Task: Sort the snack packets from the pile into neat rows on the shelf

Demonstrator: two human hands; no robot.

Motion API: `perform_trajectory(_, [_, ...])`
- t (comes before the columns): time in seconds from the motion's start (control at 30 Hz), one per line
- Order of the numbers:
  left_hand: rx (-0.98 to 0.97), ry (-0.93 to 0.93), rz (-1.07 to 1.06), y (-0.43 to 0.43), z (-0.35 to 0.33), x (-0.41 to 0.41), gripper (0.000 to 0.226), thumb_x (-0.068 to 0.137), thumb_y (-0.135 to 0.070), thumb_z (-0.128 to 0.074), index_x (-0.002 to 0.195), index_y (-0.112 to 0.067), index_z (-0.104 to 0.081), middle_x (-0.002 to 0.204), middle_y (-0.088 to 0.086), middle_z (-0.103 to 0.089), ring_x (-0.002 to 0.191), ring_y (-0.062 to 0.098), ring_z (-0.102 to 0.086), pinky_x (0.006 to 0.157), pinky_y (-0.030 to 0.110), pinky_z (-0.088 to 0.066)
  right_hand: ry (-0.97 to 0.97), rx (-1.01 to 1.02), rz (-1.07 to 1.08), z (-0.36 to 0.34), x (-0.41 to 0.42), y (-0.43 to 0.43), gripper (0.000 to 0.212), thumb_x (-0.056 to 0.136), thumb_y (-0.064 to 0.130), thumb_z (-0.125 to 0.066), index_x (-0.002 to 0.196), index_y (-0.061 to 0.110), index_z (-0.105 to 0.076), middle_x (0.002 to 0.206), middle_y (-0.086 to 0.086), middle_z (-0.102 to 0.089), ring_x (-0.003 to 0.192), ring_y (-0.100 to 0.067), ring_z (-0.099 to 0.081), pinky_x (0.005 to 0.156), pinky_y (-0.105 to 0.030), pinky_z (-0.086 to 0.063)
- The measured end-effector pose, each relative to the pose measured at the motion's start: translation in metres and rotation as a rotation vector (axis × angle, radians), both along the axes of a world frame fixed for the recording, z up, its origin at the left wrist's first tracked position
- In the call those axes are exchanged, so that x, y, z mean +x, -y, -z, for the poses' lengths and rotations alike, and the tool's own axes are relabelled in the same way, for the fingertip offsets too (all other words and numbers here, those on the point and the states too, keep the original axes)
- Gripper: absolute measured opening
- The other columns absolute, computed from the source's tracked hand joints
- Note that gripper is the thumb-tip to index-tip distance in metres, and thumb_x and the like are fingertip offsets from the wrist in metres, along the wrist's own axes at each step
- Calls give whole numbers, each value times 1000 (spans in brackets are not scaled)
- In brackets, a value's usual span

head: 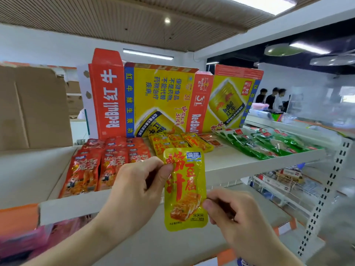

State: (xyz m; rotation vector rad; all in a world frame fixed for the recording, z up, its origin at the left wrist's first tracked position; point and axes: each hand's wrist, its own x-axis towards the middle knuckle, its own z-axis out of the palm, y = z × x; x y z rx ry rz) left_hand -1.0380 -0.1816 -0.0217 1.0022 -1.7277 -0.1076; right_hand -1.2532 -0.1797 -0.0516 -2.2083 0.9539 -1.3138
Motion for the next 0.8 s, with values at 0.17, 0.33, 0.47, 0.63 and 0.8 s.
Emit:
perform_trajectory(0.17, [-13,11,-38,15,0,-3,39,96,-42,-54,63,-20,-54,56,-7,-52,50,11,-44,47,16,-30,-31,-36,45,1,2,17,20,87,23,-61,70,35,-59,51,14,-54,45,1,-47,50,-10,-34])
perform_trajectory(0.33, [131,-4,-47,27,-1,-5,30,96,-30,-57,67,-23,-54,66,-17,-58,59,6,-51,53,16,-36,-94,-55,63,-3,3,31,19,88,23,-61,69,26,-63,53,9,-57,45,0,-47,49,-8,-32])
perform_trajectory(0.47, [191,4,-87,34,-9,-5,33,96,-24,-58,64,-23,-53,57,-22,-55,53,1,-49,52,14,-36,-86,-45,18,-8,1,48,20,89,22,-60,69,19,-64,53,7,-55,44,0,-44,48,-9,-31])
perform_trajectory(0.63, [184,-7,-205,51,-15,-15,31,94,-30,-60,64,-21,-61,59,-17,-61,53,4,-54,51,16,-41,-50,-19,-53,-7,-5,76,20,89,22,-59,69,19,-62,53,6,-53,46,-2,-42,50,-11,-30])
perform_trajectory(0.8, [221,24,-356,73,-14,-38,34,93,-31,-62,63,-17,-64,53,-10,-60,50,6,-53,50,16,-39,-129,11,-137,-13,-25,110,30,91,28,-59,65,14,-55,57,-9,-48,50,-14,-36,49,-23,-29])
